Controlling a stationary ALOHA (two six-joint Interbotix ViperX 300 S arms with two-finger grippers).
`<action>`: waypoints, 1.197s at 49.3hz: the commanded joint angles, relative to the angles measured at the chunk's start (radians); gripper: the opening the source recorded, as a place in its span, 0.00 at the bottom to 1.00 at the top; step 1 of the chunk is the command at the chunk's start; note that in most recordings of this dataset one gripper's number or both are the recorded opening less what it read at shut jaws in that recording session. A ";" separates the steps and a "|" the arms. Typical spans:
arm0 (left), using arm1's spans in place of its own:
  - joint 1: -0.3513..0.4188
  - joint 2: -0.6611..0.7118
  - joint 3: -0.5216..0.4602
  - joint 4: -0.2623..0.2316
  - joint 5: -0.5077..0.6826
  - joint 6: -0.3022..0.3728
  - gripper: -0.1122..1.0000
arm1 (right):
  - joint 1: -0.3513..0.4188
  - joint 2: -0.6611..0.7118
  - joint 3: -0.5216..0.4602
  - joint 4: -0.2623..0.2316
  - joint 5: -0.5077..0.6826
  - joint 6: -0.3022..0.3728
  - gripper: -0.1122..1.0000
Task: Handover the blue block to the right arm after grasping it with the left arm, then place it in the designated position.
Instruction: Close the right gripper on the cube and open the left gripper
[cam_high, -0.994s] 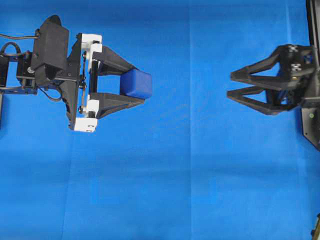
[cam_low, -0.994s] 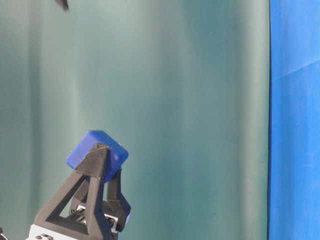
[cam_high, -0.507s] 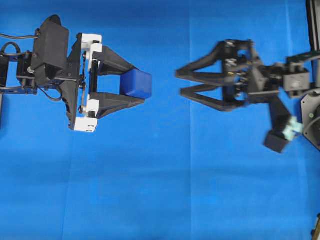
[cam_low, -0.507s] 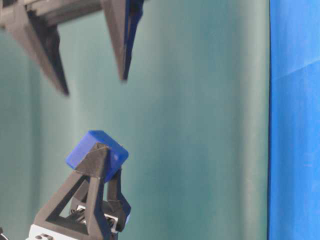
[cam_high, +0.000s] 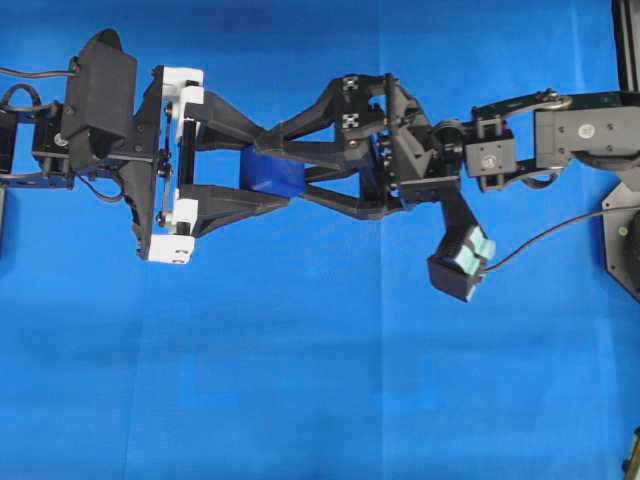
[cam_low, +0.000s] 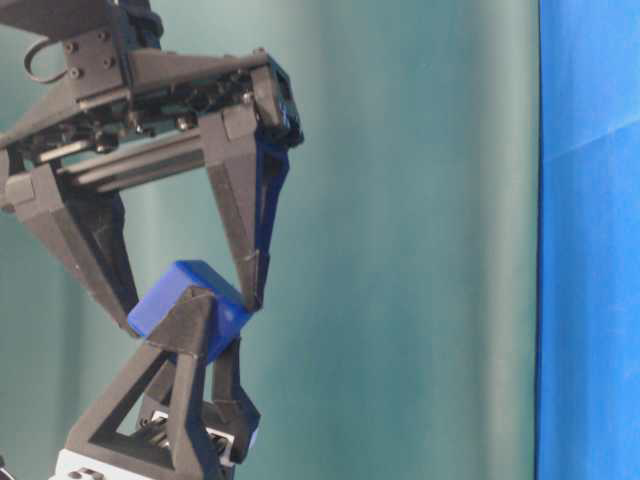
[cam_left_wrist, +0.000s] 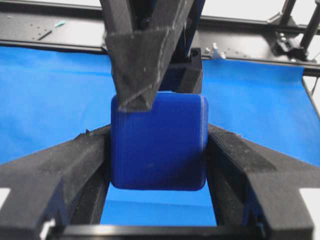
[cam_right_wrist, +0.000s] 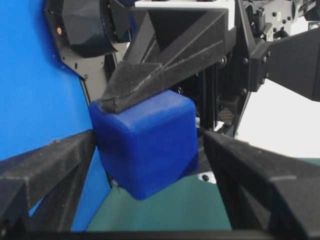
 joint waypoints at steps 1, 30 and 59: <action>0.002 -0.018 -0.009 0.000 -0.008 -0.002 0.54 | -0.002 -0.009 -0.034 0.000 -0.009 0.002 0.95; 0.002 -0.018 -0.009 0.000 -0.003 -0.002 0.54 | -0.002 -0.009 -0.041 0.000 -0.046 0.003 0.57; 0.002 -0.011 -0.017 -0.005 -0.009 -0.006 0.54 | -0.002 -0.009 -0.040 0.002 -0.002 0.009 0.57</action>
